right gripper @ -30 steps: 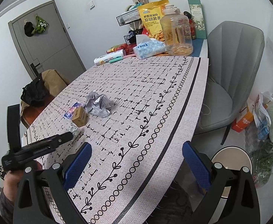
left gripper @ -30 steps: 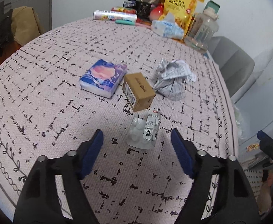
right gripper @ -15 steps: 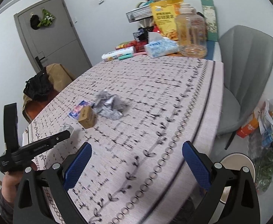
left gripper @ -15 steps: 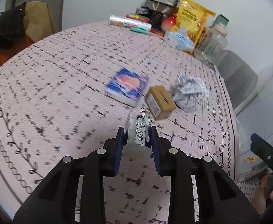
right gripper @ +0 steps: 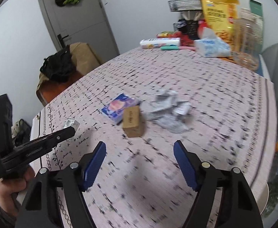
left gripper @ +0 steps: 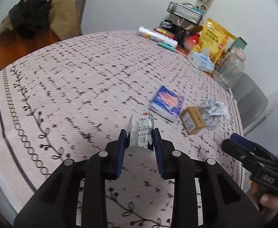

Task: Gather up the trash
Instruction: 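Close the right gripper on the small brown cardboard box, then carry the packet and the brown box over the bin with both grippers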

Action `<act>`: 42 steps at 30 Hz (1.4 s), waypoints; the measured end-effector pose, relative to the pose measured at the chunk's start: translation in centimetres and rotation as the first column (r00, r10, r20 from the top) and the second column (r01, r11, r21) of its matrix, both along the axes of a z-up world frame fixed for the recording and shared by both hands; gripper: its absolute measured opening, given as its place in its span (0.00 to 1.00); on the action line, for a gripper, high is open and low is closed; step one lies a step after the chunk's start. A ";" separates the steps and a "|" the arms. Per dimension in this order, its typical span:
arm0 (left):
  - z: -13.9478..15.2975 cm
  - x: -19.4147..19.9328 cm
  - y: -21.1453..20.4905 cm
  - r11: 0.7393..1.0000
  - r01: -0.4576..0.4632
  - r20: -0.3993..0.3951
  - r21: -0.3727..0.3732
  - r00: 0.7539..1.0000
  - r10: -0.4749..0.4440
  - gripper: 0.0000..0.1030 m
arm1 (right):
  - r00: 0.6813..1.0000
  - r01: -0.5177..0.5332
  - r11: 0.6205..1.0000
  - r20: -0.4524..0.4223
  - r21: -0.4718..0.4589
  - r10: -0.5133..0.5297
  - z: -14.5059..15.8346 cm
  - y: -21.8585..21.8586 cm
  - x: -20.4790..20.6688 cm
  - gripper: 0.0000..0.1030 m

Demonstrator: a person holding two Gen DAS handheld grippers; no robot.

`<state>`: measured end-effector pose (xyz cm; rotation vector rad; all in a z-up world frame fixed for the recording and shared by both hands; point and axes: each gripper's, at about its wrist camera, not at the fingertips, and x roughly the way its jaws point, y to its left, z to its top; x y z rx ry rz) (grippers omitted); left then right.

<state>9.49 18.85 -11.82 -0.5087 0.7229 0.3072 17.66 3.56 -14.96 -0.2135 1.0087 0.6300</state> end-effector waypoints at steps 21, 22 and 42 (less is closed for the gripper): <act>0.7 -2.1 2.0 0.998 -0.054 0.025 -0.012 0.998 0.054 0.28 | 0.998 -0.065 0.995 -0.023 -0.077 0.063 -2.9 5.5 1.3 0.26; 0.8 -2.0 1.8 0.999 -0.052 0.027 -0.011 0.998 0.052 0.28 | 0.998 -0.066 0.995 -0.023 -0.074 0.065 -2.7 5.2 1.1 0.26; 4.5 2.5 -8.1 0.989 0.142 0.073 0.048 0.987 -0.145 0.28 | 0.993 0.102 0.991 0.059 0.086 -0.107 5.2 -8.1 -1.8 0.26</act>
